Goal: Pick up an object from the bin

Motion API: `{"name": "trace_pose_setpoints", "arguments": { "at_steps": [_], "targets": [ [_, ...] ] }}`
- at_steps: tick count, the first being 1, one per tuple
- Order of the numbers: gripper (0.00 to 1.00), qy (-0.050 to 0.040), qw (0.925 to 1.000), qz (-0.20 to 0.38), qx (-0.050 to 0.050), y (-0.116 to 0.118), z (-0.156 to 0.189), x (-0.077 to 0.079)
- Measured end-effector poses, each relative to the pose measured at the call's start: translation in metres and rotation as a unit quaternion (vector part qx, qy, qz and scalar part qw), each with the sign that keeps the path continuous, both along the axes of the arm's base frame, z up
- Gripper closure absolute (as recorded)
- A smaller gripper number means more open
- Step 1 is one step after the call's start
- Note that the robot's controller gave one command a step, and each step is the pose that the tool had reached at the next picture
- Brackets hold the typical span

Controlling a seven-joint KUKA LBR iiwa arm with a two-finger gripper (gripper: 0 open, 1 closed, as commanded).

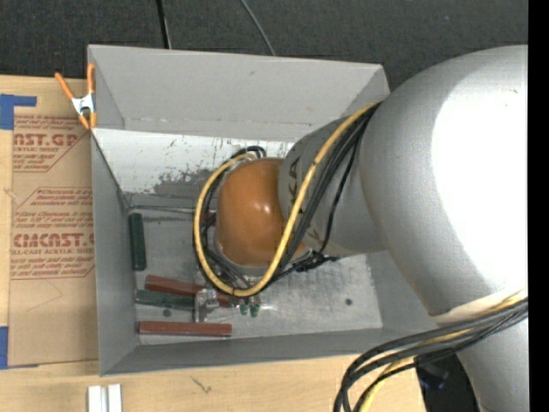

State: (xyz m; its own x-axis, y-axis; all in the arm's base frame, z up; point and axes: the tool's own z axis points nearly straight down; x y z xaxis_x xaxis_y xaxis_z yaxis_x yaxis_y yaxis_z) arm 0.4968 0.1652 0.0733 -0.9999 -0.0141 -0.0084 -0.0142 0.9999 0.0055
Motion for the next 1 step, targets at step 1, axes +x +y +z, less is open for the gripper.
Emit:
{"name": "trace_pose_setpoints", "arguments": {
  "at_steps": [1],
  "targets": [
    [0.00,-0.0061,1.0000,-0.001,0.001,-0.0007,0.0005,0.0030]
  ]
}}
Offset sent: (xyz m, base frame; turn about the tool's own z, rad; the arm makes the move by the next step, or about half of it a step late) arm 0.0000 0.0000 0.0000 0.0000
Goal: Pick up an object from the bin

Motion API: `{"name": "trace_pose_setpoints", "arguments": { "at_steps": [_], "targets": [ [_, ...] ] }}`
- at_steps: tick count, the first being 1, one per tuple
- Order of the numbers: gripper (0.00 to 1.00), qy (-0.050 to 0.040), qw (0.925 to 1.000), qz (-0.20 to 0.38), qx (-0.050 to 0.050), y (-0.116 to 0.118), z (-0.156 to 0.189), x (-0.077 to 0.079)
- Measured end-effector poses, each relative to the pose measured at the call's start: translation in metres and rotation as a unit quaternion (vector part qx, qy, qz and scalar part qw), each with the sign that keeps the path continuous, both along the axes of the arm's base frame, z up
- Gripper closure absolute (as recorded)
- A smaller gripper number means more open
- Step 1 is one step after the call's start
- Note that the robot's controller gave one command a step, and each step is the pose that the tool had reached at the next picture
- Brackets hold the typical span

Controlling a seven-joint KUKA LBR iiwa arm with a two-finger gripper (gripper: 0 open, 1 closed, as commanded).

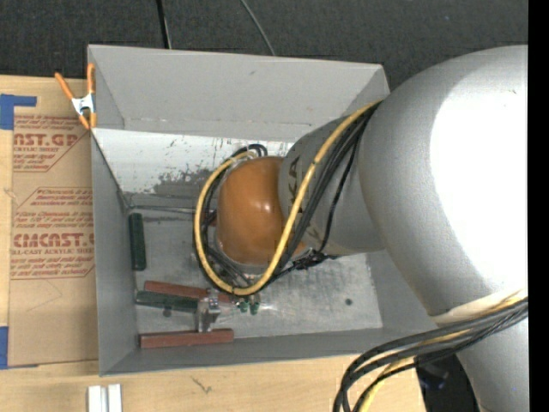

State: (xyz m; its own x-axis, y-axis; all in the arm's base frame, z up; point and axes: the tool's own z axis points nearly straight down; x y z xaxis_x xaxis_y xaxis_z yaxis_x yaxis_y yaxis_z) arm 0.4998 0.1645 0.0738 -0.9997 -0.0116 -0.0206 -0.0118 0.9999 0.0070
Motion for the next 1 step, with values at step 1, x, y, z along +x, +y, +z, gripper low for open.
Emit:
{"name": "trace_pose_setpoints", "arguments": {
  "at_steps": [1],
  "targets": [
    [1.00,0.0106,0.9999,0.002,-0.002,0.0002,-0.0012,-0.0052]
  ]
}}
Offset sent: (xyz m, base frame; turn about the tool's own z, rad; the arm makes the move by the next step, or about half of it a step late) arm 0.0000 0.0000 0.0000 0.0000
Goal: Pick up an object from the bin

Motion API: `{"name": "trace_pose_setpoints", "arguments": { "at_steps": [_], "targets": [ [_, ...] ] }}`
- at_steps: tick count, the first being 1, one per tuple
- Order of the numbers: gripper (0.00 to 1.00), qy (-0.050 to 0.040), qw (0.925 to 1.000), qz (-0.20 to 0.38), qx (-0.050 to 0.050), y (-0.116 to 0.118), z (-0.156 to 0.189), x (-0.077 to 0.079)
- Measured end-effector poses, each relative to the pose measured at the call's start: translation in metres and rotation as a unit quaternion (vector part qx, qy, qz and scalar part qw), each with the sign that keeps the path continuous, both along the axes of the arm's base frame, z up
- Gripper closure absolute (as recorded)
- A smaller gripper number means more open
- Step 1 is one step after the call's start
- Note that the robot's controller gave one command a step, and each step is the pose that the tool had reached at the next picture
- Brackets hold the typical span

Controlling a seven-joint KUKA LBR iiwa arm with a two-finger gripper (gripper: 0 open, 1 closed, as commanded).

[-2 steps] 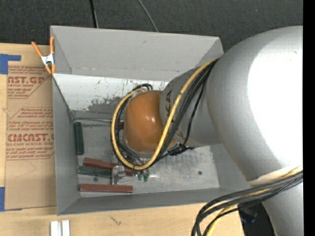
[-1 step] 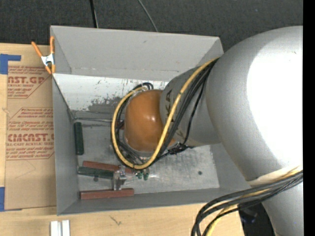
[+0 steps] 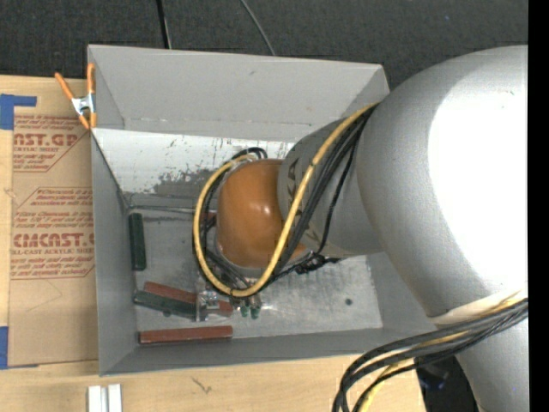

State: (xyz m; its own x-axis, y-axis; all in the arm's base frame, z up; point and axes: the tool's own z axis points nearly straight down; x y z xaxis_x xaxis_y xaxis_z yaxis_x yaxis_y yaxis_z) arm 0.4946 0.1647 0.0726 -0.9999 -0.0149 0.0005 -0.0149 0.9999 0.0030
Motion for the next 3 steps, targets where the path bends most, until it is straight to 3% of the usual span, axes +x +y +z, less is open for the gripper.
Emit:
{"name": "trace_pose_setpoints", "arguments": {
  "at_steps": [1,2,3],
  "targets": [
    [1.00,0.0000,1.0000,0.000,0.000,0.000,0.000,0.000],
    [1.00,-0.0047,0.9990,0.046,0.000,0.006,0.187,0.011],
    [1.00,-0.0019,0.9990,0.045,-0.001,0.006,0.184,0.010]
  ]
}}
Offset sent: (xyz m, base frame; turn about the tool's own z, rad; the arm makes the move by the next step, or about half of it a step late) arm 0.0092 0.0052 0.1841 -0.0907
